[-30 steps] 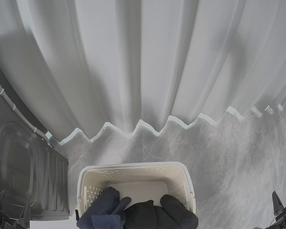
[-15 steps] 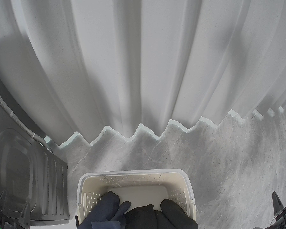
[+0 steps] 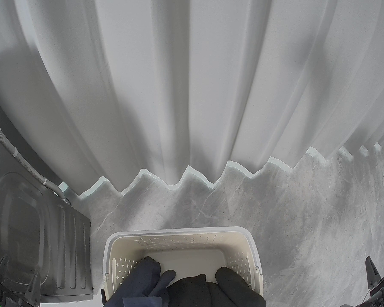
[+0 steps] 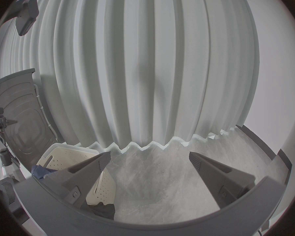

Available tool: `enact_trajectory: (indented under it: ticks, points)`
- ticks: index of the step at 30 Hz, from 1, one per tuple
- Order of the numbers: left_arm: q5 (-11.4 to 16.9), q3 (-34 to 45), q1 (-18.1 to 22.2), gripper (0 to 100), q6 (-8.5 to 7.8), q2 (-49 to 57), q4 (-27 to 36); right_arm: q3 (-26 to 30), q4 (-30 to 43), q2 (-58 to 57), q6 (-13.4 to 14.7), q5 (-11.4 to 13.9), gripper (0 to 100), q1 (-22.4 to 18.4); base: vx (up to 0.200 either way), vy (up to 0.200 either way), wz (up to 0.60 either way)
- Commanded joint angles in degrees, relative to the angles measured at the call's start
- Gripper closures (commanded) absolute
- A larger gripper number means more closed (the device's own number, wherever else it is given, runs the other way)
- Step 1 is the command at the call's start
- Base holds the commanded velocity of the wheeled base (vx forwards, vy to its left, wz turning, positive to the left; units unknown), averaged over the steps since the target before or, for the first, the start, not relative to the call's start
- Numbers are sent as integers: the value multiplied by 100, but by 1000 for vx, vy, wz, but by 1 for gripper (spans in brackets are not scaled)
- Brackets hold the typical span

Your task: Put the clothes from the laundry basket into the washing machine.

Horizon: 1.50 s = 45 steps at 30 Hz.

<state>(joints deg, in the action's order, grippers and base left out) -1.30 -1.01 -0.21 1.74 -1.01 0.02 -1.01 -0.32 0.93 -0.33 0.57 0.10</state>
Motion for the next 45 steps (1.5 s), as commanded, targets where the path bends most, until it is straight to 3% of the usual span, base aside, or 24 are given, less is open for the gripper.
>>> enact_trajectory:
  ticks: [1, 45]
  points:
    - [-1, 92, 3, 0, 1, 84, 6, 101, -3, -75, -2, 4, 0, -1, -200, 0, 0]
    - [-1, 92, 12, 0, 1, 84, -2, 101, -3, -75, -2, 4, 0, -1, -200, 0, 0]
